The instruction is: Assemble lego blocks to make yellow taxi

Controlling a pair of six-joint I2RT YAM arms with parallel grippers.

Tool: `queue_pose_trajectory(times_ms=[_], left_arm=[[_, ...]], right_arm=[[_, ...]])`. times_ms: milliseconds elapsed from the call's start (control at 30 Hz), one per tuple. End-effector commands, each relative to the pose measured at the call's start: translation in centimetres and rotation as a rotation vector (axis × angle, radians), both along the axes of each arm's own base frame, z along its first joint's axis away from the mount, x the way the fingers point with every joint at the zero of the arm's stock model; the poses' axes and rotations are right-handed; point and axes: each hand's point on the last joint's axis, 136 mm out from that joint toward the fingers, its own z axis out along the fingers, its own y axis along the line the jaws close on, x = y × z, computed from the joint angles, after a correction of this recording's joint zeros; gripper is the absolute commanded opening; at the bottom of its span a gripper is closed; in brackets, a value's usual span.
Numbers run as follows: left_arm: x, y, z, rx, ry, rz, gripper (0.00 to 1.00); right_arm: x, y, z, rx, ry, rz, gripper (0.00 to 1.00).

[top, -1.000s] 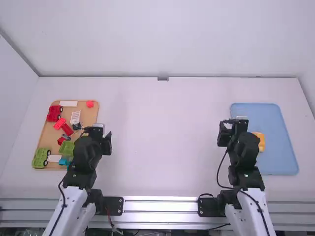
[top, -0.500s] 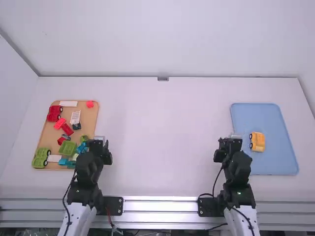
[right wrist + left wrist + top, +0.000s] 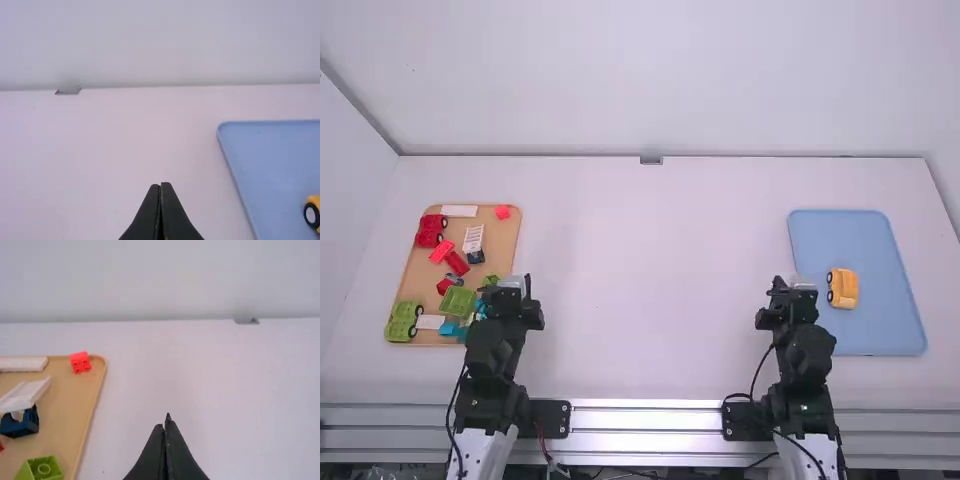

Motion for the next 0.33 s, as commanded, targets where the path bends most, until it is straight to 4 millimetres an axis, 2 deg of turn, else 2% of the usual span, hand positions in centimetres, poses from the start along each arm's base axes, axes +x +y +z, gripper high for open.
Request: queue_pose_trajectory(times_ms=[0,300], left_arm=[[-0.1,0.1,0.2,-0.006,-0.02,0.005,0.0],[-0.2,0.1,1.4,-0.006,-0.073,0.005,0.0]], right_arm=[[-0.1,0.0,0.1,0.003,-0.016,0.001,0.0],[-0.3,0.0,1.5,0.003,-0.081,0.001,0.0]])
